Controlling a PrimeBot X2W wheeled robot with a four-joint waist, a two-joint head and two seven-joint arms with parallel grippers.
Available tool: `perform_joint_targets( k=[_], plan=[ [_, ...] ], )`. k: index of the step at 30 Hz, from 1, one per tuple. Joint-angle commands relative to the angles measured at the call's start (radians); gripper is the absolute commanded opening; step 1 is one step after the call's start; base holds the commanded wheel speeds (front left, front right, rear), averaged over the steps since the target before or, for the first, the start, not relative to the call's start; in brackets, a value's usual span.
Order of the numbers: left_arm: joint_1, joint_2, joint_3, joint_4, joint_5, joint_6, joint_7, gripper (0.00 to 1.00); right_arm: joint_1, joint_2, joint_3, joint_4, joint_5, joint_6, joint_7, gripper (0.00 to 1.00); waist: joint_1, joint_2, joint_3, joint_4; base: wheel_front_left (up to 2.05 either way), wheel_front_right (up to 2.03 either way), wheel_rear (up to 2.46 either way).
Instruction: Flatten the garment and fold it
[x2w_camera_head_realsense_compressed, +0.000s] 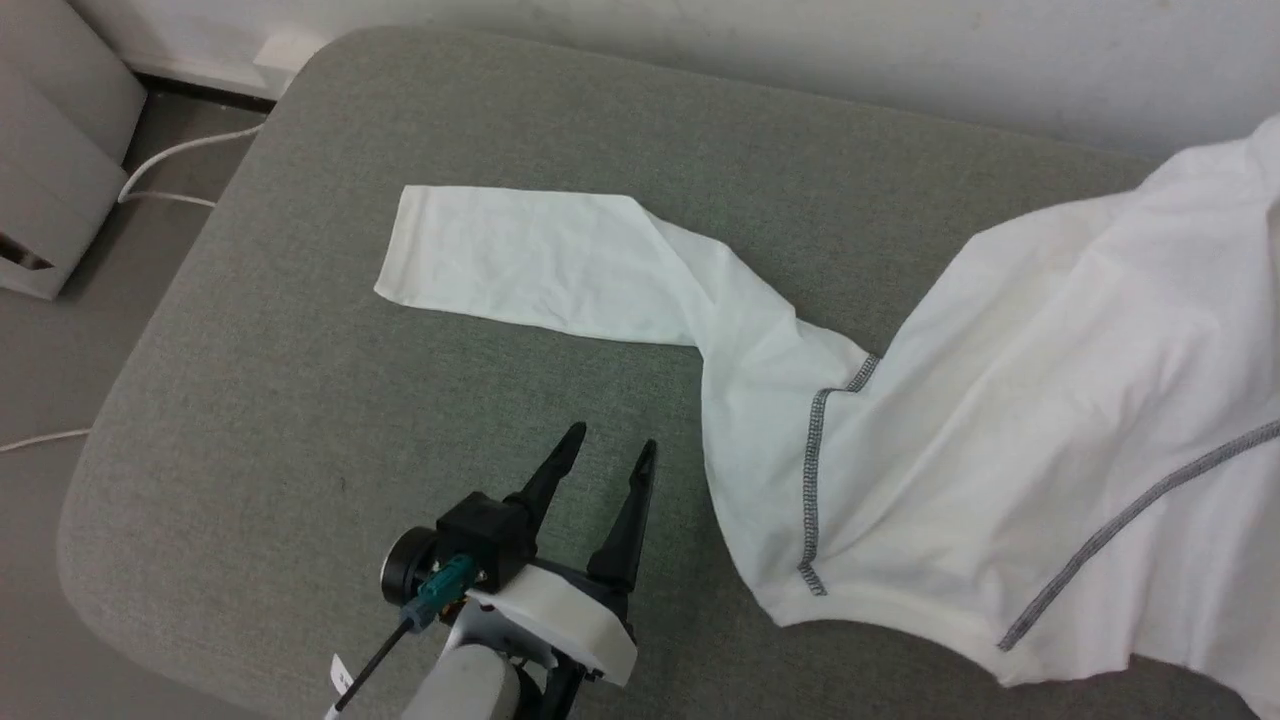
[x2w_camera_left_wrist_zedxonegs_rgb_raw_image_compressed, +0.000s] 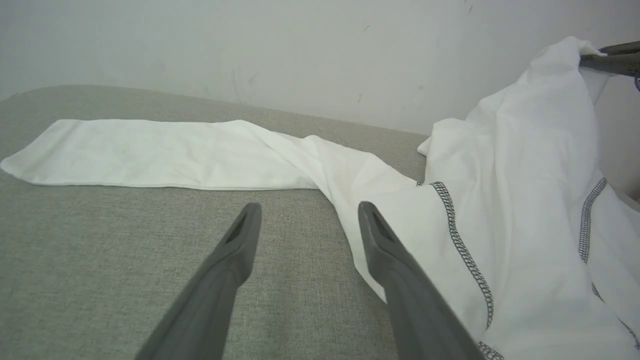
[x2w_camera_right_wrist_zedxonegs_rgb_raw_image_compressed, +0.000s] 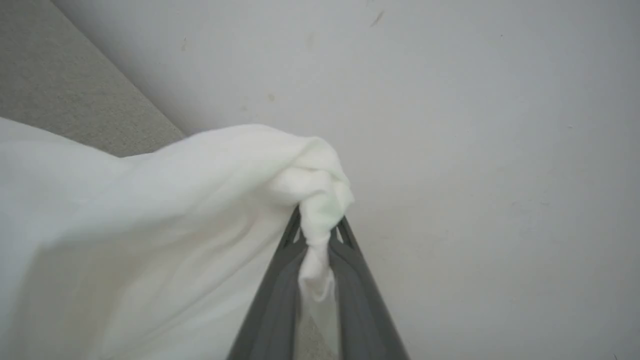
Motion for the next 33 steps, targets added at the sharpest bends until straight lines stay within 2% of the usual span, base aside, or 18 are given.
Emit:
perform_joint_targets(
  k=[1,6,8,9,10,11,17,23,28,33],
  plan=[
    [-0.026,-0.005,-0.007,0.003,-0.007,-0.01,-0.007,1.0,-0.049,-0.002,0.005,0.016,-0.03,-0.002,-0.03,0.0,-0.0002,-0.0001,0.041,0.024,0.0,0.0,0.0],
    [-0.062,-0.012,-0.026,0.011,-0.014,-0.01,-0.011,1.0,-0.158,0.015,0.042,0.115,-0.12,-0.002,-0.114,0.0,-0.0002,-0.0001,0.085,0.041,0.0,0.0,0.0],
    [-0.071,-0.014,-0.033,0.018,-0.016,-0.009,-0.012,1.0,-0.165,0.039,0.065,0.187,-0.113,-0.002,-0.117,0.0,-0.0002,-0.0001,0.09,0.043,0.0,0.0,0.0],
    [-0.074,-0.015,-0.036,0.021,-0.018,-0.008,-0.012,1.0,-0.165,0.051,0.071,0.221,-0.103,-0.002,-0.119,0.27,-0.0002,-0.0001,0.091,0.043,0.0,0.0,0.0],
    [-0.077,-0.015,-0.038,0.024,-0.02,-0.006,-0.013,1.0,-0.164,0.062,0.075,0.254,-0.094,-0.002,-0.12,0.89,-0.0002,-0.0001,0.09,0.041,0.0,0.0,0.0],
    [-0.078,-0.016,-0.039,0.029,-0.022,-0.004,-0.013,1.0,-0.16,0.075,0.081,0.283,-0.081,-0.002,-0.125,1.0,-0.0002,-0.0001,0.086,0.038,0.0,0.0,0.0],
    [-0.075,-0.012,-0.03,0.054,-0.027,0.0,-0.014,1.0,-0.14,0.141,0.095,0.398,0.008,-0.002,-0.197,1.0,-0.0002,-0.0001,0.021,-0.015,0.0,0.0,0.0],
    [-0.043,0.012,-0.007,0.067,-0.037,0.003,-0.014,1.0,-0.118,0.202,0.076,0.423,0.117,-0.002,-0.307,1.0,-0.0002,-0.0001,-0.079,-0.097,0.0,0.0,0.0],
    [0.004,0.029,0.011,0.065,-0.057,0.012,-0.013,1.0,-0.043,0.233,0.035,0.368,0.213,-0.002,-0.421,1.0,-0.0002,-0.0001,-0.151,-0.162,0.0,0.0,0.0],
    [0.056,0.045,0.024,0.06,-0.087,0.016,0.002,1.0,0.107,0.279,-0.017,0.236,0.293,-0.002,-0.472,1.0,-0.0002,-0.0001,-0.192,-0.221,0.0,0.0,0.0]
  ],
)
